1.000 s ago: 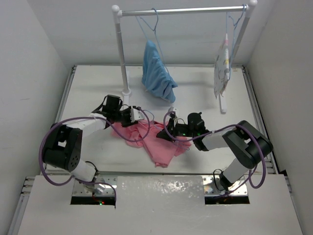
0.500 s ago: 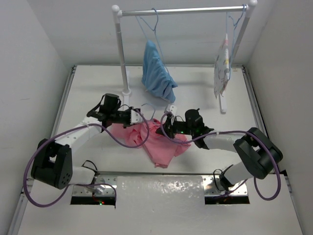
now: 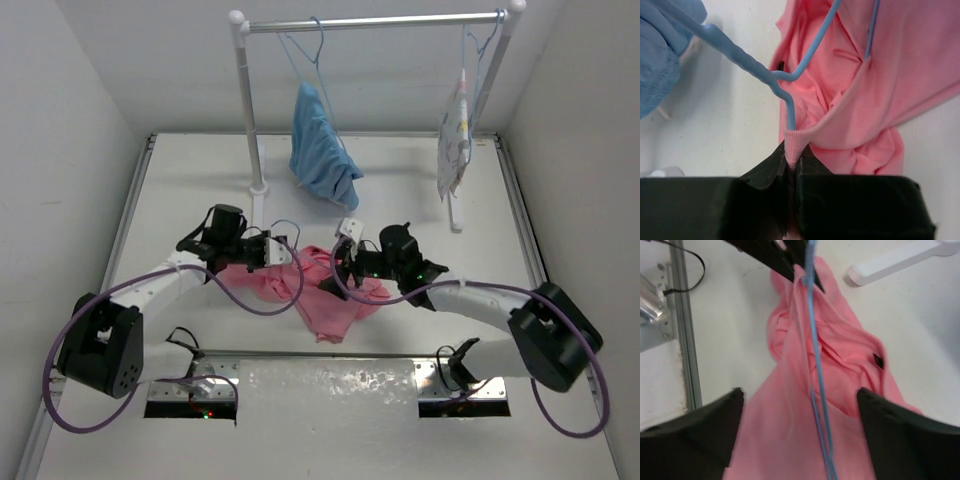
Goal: Place the t-shirt on the hanger
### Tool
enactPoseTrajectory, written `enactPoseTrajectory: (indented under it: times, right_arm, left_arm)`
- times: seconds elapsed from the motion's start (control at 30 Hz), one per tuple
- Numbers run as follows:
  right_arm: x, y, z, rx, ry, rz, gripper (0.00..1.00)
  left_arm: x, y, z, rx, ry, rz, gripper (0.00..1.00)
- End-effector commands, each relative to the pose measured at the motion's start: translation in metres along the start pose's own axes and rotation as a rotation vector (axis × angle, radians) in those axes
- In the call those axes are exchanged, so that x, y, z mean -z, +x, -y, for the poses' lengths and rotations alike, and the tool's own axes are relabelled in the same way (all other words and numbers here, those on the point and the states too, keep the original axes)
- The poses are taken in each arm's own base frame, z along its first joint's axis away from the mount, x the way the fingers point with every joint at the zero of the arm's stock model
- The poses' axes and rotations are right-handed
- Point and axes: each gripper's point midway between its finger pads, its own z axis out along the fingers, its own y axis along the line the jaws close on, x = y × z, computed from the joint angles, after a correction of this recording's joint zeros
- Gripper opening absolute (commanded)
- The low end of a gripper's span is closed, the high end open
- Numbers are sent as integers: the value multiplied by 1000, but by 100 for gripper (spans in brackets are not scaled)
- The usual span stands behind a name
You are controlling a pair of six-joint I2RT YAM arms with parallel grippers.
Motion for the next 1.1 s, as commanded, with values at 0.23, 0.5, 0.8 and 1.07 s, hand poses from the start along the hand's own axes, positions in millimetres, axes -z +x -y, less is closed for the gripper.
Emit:
enactPoseTrajectory:
  times: [0.23, 0.5, 0.8, 1.07]
  right_arm:
    - [54, -15, 74, -219, 594, 88, 43]
    - [-4, 13, 86, -351, 536, -49, 49]
    - [9, 69, 104, -406, 678, -193, 0]
    - [93, 91, 126, -525, 859, -94, 0]
  left_arm:
    - [10, -1, -11, -216, -56, -23, 0]
    - [13, 5, -7, -208, -66, -53, 0]
    - [17, 0, -14, -173, -96, -49, 0]
    - [67, -15, -56, -14, -168, 149, 0]
